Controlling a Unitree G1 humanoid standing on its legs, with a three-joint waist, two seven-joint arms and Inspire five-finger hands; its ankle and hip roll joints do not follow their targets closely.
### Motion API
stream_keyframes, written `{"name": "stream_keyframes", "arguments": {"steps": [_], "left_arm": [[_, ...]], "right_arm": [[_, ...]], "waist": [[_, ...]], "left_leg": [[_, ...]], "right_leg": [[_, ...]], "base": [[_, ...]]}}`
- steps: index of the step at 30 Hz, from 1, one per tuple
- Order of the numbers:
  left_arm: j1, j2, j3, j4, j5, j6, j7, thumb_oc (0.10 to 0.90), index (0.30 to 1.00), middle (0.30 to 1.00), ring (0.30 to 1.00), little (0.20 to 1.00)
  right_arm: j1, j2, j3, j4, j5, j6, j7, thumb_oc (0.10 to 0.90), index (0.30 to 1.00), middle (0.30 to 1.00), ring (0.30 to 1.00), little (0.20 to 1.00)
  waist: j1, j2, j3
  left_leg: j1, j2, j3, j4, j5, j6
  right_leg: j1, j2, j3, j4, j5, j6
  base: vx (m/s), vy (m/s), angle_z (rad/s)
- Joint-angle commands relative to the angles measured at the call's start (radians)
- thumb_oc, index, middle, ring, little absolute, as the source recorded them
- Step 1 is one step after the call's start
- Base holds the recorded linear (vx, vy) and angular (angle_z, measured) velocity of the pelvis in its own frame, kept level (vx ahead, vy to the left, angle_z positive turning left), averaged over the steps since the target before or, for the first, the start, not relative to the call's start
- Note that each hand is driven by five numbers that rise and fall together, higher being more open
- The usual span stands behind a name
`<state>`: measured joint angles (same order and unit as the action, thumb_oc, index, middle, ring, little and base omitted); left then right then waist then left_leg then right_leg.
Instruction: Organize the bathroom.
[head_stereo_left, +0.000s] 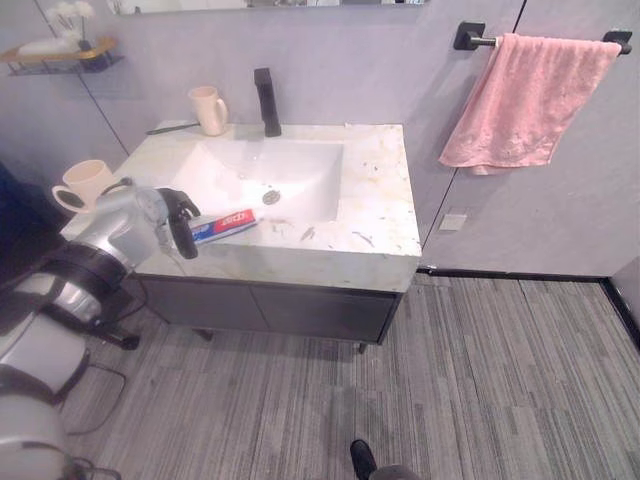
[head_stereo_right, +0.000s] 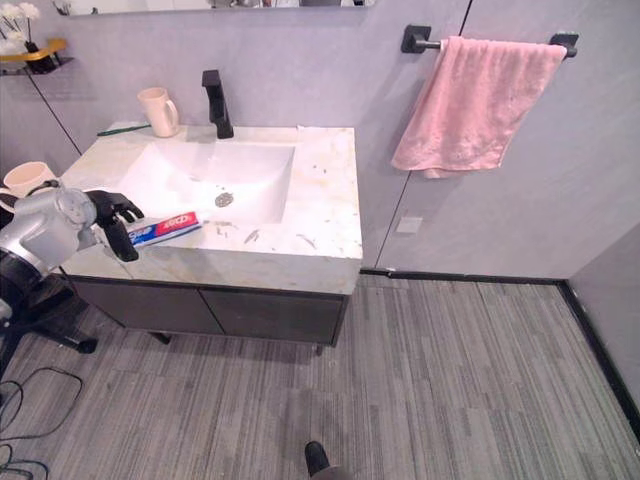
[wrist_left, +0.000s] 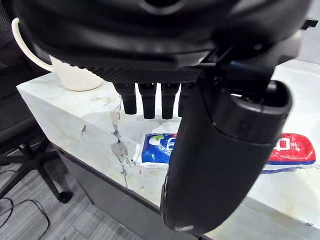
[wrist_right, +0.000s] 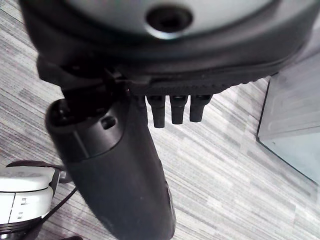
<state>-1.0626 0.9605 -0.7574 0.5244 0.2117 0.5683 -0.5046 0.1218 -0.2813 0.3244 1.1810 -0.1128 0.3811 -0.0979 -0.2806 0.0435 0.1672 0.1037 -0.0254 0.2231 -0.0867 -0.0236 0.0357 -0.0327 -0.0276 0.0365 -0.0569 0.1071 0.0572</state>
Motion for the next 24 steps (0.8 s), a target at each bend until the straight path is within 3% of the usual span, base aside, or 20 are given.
{"name": "stream_keyframes", "arguments": {"steps": [1,3,4,6,10,11,24], "left_arm": [[-0.186,0.089,0.037,0.037,0.122,-0.008,0.037,0.690,0.735,0.735,0.735,0.735],[-0.185,0.088,0.039,0.041,0.123,-0.013,0.034,0.668,0.702,0.702,0.702,0.702],[-0.186,0.087,0.037,0.042,0.126,-0.013,0.033,0.610,0.615,0.615,0.615,0.615],[-0.186,0.086,0.037,0.043,0.123,-0.013,0.033,0.580,0.571,0.571,0.571,0.571],[-0.178,0.083,0.039,0.037,0.127,-0.012,0.030,0.477,0.415,0.415,0.415,0.415],[-0.177,0.082,0.038,0.032,0.128,-0.007,0.028,0.431,0.347,0.347,0.347,0.347],[-0.178,0.074,0.047,0.032,0.090,0.016,0.084,0.435,0.352,0.352,0.352,0.352]], "right_arm": [[0.034,-0.103,0.020,0.027,-0.019,0.028,-0.016,0.800,0.900,0.900,0.900,0.900],[0.033,-0.103,0.020,0.026,-0.019,0.028,-0.016,0.800,0.900,0.900,0.900,0.900],[0.032,-0.104,0.021,0.025,-0.018,0.029,-0.015,0.800,0.900,0.900,0.900,0.900],[0.032,-0.105,0.021,0.024,-0.019,0.030,-0.013,0.800,0.900,0.900,0.900,0.900],[0.034,-0.103,0.021,0.022,-0.016,0.032,-0.015,0.800,0.900,0.900,0.900,0.900],[0.035,-0.104,0.019,0.021,-0.018,0.033,-0.014,0.800,0.900,0.900,0.900,0.900],[0.027,-0.108,0.022,0.023,-0.001,0.026,-0.015,0.800,0.900,0.900,0.900,0.900]], "waist": [[-0.016,0.022,-0.041],[-0.016,0.022,-0.039],[-0.016,0.022,-0.038],[-0.017,0.022,-0.037],[-0.018,0.022,-0.035],[-0.019,0.022,-0.035],[-0.024,0.026,-0.015]], "left_leg": [[-0.048,-0.003,-0.039,0.008,-0.020,-0.013],[-0.048,-0.002,-0.039,0.008,-0.020,-0.012],[-0.048,-0.002,-0.039,0.008,-0.020,-0.012],[-0.049,-0.002,-0.038,0.008,-0.020,-0.013],[-0.048,-0.001,-0.036,0.007,-0.021,-0.013],[-0.049,-0.002,-0.037,0.006,-0.021,-0.013],[-0.062,-0.001,-0.036,0.007,-0.017,-0.016]], "right_leg": [[-0.024,0.014,-0.002,0.112,-0.099,0.108],[-0.025,0.015,-0.002,0.113,-0.100,0.108],[-0.025,0.015,-0.002,0.112,-0.099,0.108],[-0.026,0.015,-0.002,0.112,-0.099,0.109],[-0.025,0.014,-0.003,0.111,-0.099,0.109],[-0.026,0.014,-0.003,0.110,-0.099,0.109],[-0.041,0.013,-0.002,0.113,-0.098,0.108]], "base": [[0.00,0.000,0.00],[0.00,0.000,0.00],[0.00,0.000,0.00],[0.00,0.000,0.00],[0.00,0.000,0.00],[0.00,0.000,0.00],[-0.01,0.001,0.00]]}}
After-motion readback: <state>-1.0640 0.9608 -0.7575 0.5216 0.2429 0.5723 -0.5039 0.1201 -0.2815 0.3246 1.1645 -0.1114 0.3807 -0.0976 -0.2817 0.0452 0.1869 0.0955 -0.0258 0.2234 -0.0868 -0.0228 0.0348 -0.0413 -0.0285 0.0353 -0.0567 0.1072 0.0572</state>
